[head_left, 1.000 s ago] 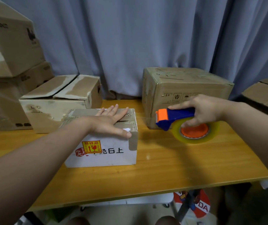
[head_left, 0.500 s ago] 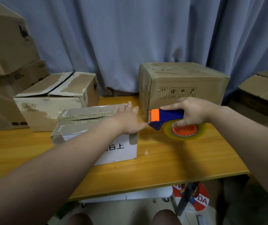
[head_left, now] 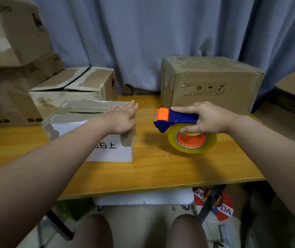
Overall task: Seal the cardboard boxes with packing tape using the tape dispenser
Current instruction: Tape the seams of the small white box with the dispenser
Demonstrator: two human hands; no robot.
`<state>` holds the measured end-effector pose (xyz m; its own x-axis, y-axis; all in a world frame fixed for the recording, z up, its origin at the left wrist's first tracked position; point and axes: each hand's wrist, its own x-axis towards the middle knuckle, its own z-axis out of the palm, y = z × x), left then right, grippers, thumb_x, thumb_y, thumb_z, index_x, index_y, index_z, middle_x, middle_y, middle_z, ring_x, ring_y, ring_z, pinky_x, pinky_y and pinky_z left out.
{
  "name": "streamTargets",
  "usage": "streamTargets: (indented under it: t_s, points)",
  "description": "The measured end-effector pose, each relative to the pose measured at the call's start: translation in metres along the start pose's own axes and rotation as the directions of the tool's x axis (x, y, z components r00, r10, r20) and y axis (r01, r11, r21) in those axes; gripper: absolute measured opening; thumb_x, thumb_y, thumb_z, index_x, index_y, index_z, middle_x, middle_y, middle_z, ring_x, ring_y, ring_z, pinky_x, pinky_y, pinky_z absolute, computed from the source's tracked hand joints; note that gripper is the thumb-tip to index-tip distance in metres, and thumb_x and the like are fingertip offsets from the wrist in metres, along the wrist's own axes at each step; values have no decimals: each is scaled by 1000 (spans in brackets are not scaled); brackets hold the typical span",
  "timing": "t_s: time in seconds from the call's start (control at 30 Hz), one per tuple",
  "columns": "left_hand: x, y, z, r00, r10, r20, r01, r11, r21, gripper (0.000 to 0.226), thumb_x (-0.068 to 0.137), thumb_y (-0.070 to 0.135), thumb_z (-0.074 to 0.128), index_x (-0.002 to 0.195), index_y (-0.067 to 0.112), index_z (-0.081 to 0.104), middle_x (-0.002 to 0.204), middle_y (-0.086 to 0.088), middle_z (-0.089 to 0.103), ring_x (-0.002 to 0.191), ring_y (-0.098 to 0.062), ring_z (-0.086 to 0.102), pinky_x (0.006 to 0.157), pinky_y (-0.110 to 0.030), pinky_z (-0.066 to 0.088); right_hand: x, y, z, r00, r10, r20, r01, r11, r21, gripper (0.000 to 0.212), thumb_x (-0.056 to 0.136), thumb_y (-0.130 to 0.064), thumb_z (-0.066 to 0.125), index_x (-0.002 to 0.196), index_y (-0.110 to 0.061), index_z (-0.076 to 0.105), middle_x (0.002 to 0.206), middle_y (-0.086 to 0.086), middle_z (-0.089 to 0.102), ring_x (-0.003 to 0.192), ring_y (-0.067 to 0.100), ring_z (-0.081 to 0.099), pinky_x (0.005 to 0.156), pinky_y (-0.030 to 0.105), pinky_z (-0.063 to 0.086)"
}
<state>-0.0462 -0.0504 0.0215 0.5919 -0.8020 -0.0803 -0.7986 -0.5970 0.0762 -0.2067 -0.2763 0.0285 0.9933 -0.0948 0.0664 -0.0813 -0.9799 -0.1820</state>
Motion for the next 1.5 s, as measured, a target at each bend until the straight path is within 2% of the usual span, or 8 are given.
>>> streamTargets:
  t_s: [0.27, 0.43, 0.57, 0.7, 0.9, 1.07, 1.37, 1.5]
  points:
    - [0, -1, 2, 1000, 5, -24, -5, 1000, -18, 58, 103, 31, 30, 153, 18, 4, 160, 0, -5, 147, -13, -2, 118, -35, 2, 10, -20, -13, 993, 36, 114, -24, 994, -109, 70, 81, -55, 66, 142, -50, 32, 96, -4, 59, 84, 12, 55, 73, 29, 46]
    - [3, -4, 4, 998, 50, -32, -50, 999, -7, 57, 102, 27, 31, 153, 20, 5, 160, 1, -4, 147, -13, -2, 119, -35, 2, -15, 0, -6, 999, 49, -1, -49, 999, -19, 74, 79, -59, 62, 142, -57, 22, 104, -1, 50, 90, 13, 50, 78, 30, 47]
    - [4, -4, 4, 999, 50, -22, -50, 999, 2, 57, 102, 27, 30, 153, 21, 4, 160, 2, -5, 147, -13, -2, 117, -35, 2, -22, -1, 3, 997, 68, 20, -68, 997, -37, 73, 80, -60, 62, 139, -60, 18, 101, -3, 47, 89, 13, 49, 74, 27, 43]
    - [6, -3, 4, 998, 57, -26, -57, 998, 19, 58, 102, 27, 30, 153, 21, 2, 160, 1, -6, 147, -14, -3, 117, -35, 2, -3, -20, -2, 990, 92, 110, -79, 990, -119, 70, 79, -56, 68, 141, -51, 36, 100, -5, 56, 85, 13, 50, 71, 26, 40]
    - [5, -2, 4, 997, 66, -40, -64, 997, 52, 59, 102, 26, 31, 153, 20, 2, 160, -2, -5, 147, -16, -2, 117, -35, 4, 43, -60, -9, 911, 213, 354, -224, 975, -10, 60, 73, -50, 75, 128, -33, 61, 119, -6, 61, 101, 14, 54, 89, 26, 44]
    - [7, -4, 5, 998, 61, -28, -59, 996, 60, 60, 101, 26, 32, 153, 21, 1, 160, -1, -6, 147, -16, -3, 117, -37, 3, 59, -73, -15, 869, 269, 416, -252, 963, -95, 61, 72, -51, 75, 126, -27, 63, 119, -5, 58, 108, 17, 54, 99, 35, 45]
    - [6, -3, 4, 997, 71, -25, -70, 996, 53, 60, 101, 26, 32, 153, 22, 2, 160, -2, -6, 147, -16, -3, 117, -36, 2, 71, -84, -18, 826, 357, 437, -317, 934, -165, 67, 68, -52, 77, 123, -17, 61, 116, 4, 60, 106, 23, 57, 95, 38, 49]
    - [5, -3, 4, 998, 60, -26, -59, 998, 38, 60, 101, 25, 32, 153, 23, 2, 160, 0, -7, 147, -15, -3, 117, -36, 1, 76, -97, -14, 837, 365, 408, -313, 930, -190, 49, 69, -51, 78, 100, -17, 60, 109, 6, 58, 100, 25, 57, 86, 36, 49]
